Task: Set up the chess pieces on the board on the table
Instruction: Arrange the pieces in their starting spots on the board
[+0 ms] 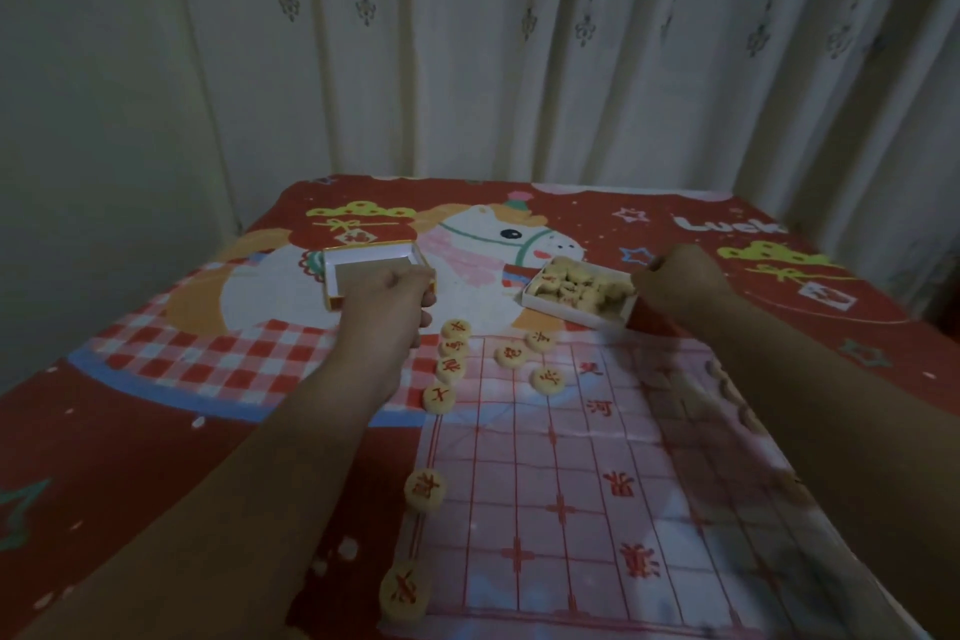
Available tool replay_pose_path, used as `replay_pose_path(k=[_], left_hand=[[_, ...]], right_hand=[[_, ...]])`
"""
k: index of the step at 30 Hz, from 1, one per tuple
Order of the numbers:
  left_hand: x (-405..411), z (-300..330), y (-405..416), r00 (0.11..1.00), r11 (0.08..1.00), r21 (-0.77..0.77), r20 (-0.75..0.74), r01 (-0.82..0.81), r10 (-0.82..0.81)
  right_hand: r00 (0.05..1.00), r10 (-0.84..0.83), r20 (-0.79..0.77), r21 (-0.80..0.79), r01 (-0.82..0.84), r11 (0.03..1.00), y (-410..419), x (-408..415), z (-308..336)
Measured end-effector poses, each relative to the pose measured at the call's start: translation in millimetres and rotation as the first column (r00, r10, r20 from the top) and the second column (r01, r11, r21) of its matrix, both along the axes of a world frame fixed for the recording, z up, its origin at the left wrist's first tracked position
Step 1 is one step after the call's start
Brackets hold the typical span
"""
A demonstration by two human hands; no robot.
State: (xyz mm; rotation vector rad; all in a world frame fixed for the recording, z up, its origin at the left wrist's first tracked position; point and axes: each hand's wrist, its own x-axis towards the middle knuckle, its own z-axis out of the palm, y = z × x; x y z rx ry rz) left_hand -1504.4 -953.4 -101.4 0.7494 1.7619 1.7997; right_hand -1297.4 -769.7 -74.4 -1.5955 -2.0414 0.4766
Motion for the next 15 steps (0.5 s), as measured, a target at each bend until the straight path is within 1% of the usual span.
replay_pose_path(k=[2,4,6,7,9,11,12,13,14,15], left_hand=[[3.4,7.1,16.3,0.995,1.000,-0.011,-0.096,0.024,-0.025],[8.5,13.8,36.0,0.982,0.998,-0.019,-0.181,0.061,-0.063],[15.1,16.5,58.7,0.948,0.991,-0.076,-0.292,0.106,-0.124],[18.1,16.1,69.2,0.922,0.985,-0.122,-0.354,0.120,-0.157],[21.7,11.6,88.5,0.847,0.958,-0.254,-0.473,0.133,-0.243],[23.5,5.3,104.4,0.752,0.888,-0.443,-0.544,0.120,-0.373],[24.6,3.3,111.7,0.700,0.843,-0.528,-0.565,0.099,-0.436],[26.3,1.9,116.9,0.668,0.806,-0.587,-0.569,0.077,-0.479],[27.6,2.3,121.3,0.654,0.780,-0.623,-0.570,0.051,-0.498],[28.6,2.8,125.1,0.658,0.770,-0.636,-0.564,0.039,-0.499]], right_hand=[[0.997,-0.010,0.082,-0.047,0.013,0.999,9.2,-2.3,0.2],[0.994,-0.030,0.100,-0.092,0.040,0.995,18.4,-5.6,-1.9],[0.988,-0.021,0.153,-0.144,0.043,0.989,25.0,-8.8,-3.7],[0.985,0.000,0.175,-0.176,0.031,0.984,28.2,-10.5,-4.0],[0.986,0.031,0.162,-0.237,0.009,0.972,33.1,-13.3,-4.5],[0.985,0.042,0.165,-0.228,-0.003,0.974,35.4,-15.2,-4.5],[0.984,0.046,0.173,-0.214,-0.008,0.977,37.2,-15.7,-5.2],[0.986,0.040,0.161,-0.195,-0.008,0.981,39.3,-15.5,-6.4],[0.990,0.022,0.141,-0.177,0.003,0.984,39.8,-15.5,-6.6],[0.994,0.000,0.108,-0.149,0.016,0.989,41.5,-16.5,-7.1]])
